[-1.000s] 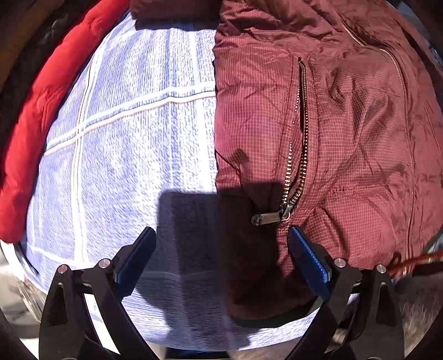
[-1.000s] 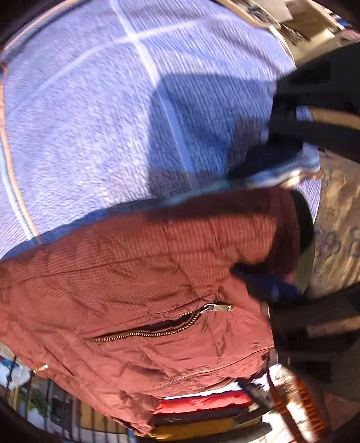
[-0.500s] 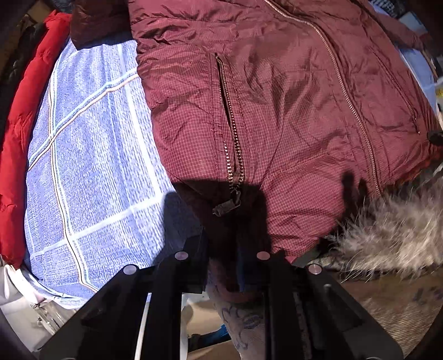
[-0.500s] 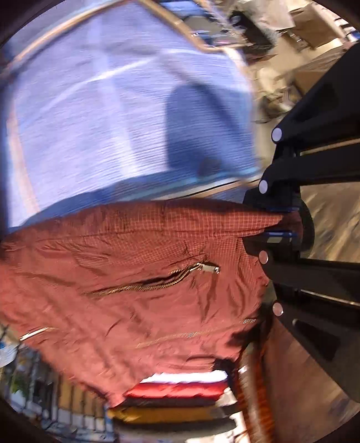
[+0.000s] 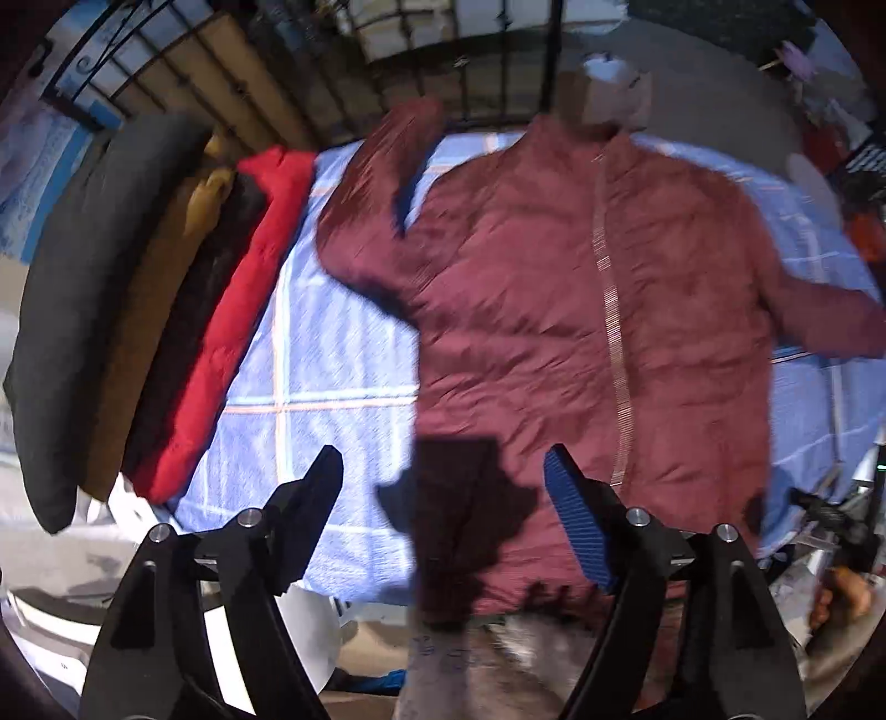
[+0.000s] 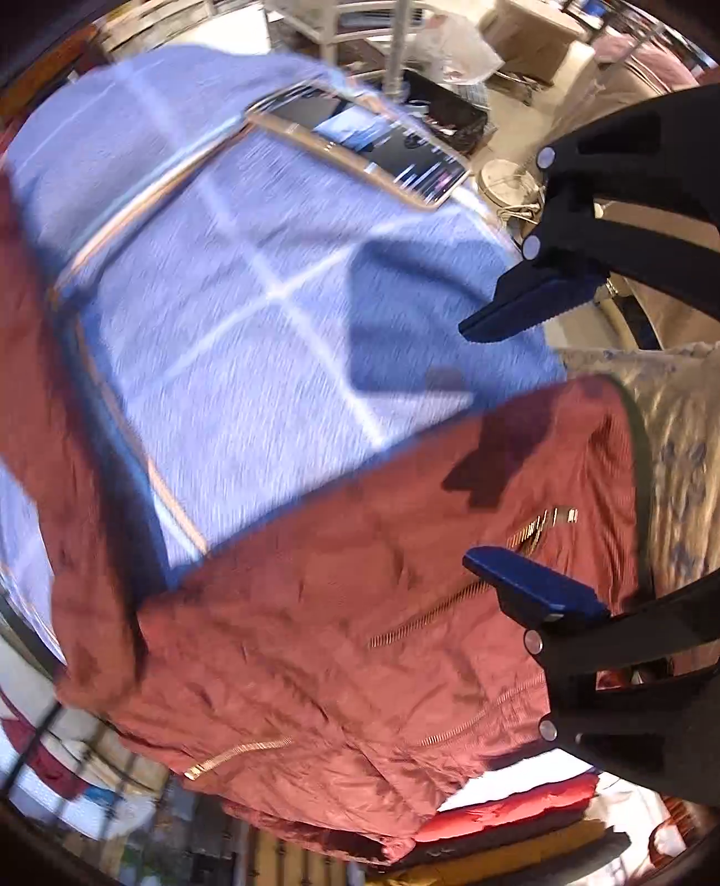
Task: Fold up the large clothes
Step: 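Release the jacket and open both grippers above it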
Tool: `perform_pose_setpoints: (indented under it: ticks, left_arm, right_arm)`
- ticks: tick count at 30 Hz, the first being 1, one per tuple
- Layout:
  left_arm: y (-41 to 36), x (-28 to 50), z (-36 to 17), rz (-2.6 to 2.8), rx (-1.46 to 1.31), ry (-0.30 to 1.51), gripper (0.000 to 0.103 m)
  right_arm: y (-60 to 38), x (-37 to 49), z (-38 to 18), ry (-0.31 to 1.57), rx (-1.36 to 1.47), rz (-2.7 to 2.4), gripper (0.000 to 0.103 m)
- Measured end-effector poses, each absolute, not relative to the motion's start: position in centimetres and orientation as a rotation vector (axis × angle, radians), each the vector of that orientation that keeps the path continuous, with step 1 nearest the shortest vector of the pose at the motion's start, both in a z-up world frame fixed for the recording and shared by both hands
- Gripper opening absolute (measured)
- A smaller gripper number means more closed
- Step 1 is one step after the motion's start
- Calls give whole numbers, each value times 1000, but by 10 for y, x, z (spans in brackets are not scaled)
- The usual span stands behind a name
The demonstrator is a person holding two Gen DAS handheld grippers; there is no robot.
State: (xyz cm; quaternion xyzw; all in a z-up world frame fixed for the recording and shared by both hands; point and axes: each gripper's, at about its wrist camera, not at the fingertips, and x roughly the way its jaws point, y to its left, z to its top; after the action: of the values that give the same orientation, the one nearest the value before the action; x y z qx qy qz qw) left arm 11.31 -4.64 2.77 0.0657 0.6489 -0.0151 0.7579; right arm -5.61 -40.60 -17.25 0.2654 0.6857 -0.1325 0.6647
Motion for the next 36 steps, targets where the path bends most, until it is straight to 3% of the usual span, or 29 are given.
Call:
perform_pose_setpoints:
  ticks: [5, 13, 21, 28, 32, 36]
  left_arm:
    - [-138, 91, 151, -220, 287, 1356, 88]
    - [-183, 47, 242, -367, 422, 1269, 91]
    - [-175, 62, 244, -441, 279, 1403, 91]
    - [-191, 64, 240, -510, 184, 1490, 91]
    - [-194, 75, 252, -417, 202, 1382, 91]
    - [-214, 81, 241, -402, 187, 1411, 91]
  right_arm:
    - [-372, -41, -182, 1610, 626, -228, 77]
    - [-353, -29, -189, 1675, 577, -189, 78]
    - [-389, -7, -183, 1587, 590, -216, 80]
    - [-529, 11, -163, 1270, 619, -491, 80]
    - [-612, 12, -151, 1173, 593, -691, 80]
    - [-670, 18, -129, 1024, 484, -823, 80]
